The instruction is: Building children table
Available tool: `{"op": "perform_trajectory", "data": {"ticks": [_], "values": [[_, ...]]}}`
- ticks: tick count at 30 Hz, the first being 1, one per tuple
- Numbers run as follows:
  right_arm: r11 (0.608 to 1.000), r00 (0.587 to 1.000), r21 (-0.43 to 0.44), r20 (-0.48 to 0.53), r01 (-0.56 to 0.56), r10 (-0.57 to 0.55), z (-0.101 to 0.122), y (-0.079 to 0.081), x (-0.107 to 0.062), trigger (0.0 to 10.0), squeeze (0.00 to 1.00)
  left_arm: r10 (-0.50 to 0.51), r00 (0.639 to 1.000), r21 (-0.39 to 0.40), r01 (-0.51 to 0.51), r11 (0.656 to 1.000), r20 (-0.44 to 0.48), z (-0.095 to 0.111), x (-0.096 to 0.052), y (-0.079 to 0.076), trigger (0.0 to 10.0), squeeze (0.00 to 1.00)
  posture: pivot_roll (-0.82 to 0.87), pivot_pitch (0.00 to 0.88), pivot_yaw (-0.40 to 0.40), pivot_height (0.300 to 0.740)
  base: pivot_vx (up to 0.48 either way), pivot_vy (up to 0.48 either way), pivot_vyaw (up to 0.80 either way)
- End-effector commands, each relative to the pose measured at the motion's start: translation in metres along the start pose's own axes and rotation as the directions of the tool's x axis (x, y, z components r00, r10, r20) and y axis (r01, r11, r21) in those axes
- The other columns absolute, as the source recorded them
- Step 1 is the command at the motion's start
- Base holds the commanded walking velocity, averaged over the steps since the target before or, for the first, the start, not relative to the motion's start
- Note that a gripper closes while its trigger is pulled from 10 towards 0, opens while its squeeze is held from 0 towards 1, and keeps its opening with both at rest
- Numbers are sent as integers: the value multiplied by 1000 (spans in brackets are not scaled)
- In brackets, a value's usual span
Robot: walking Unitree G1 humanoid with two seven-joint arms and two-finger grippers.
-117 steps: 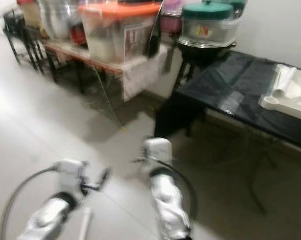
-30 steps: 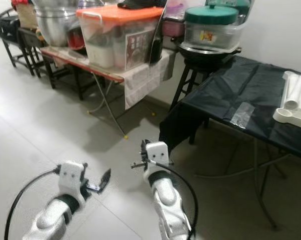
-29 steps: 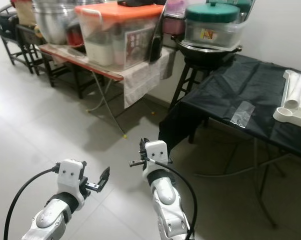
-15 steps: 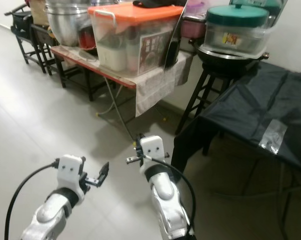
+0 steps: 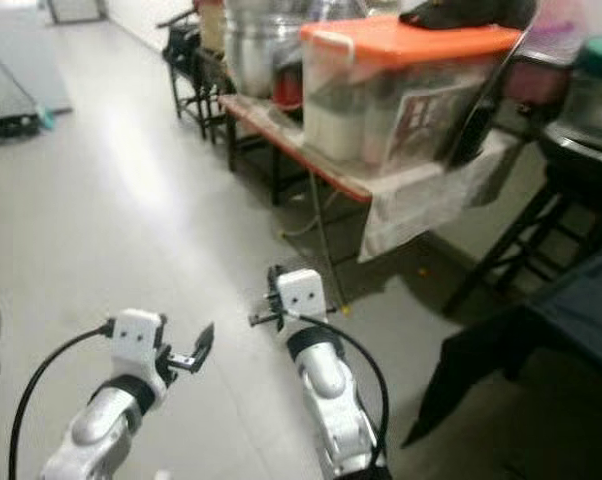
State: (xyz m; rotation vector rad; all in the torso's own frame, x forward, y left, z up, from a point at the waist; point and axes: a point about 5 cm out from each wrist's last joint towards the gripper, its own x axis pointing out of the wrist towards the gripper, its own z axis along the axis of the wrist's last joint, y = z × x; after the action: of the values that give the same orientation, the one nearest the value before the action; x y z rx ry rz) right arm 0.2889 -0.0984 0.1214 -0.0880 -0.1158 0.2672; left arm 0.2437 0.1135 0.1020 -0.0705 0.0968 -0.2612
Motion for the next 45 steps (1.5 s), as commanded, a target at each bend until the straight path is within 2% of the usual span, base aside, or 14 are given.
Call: {"op": "perform_trajectory", "data": {"ticks": [1,12,18,39,45], "values": [[1000,1000,12,-16,15,-15,-4,-1,-3,10000,0,-6,1000,-7,6,1000,-17,-4,-2,-1,10000,0,158,0,-27,740,0,0,0],[999,999,22,-21,29,-28,-5,-1,-3,10000,0,-13,1000,-12,13,1000,-13,-4,-2,-1,10000,0,156,0,-26,740,0,0,0],[999,999,25,-21,34,-33,-6,-1,-3,10000,0,-26,999,-2,26,1000,-18,-5,-3,-2,10000,0,154,0,-24,740,0,446,0],[998,999,32,-16,53,-52,-4,-3,-3,10000,0,-26,999,-1,26,1000,-30,-6,-2,-1,10000,0,162,0,-25,740,0,0,0],[994,996,70,-22,84,-82,-2,-12,-2,10000,0,-14,1000,-7,14,1000,-21,-2,-2,1,10000,0,161,0,-27,740,0,0,0]]}}
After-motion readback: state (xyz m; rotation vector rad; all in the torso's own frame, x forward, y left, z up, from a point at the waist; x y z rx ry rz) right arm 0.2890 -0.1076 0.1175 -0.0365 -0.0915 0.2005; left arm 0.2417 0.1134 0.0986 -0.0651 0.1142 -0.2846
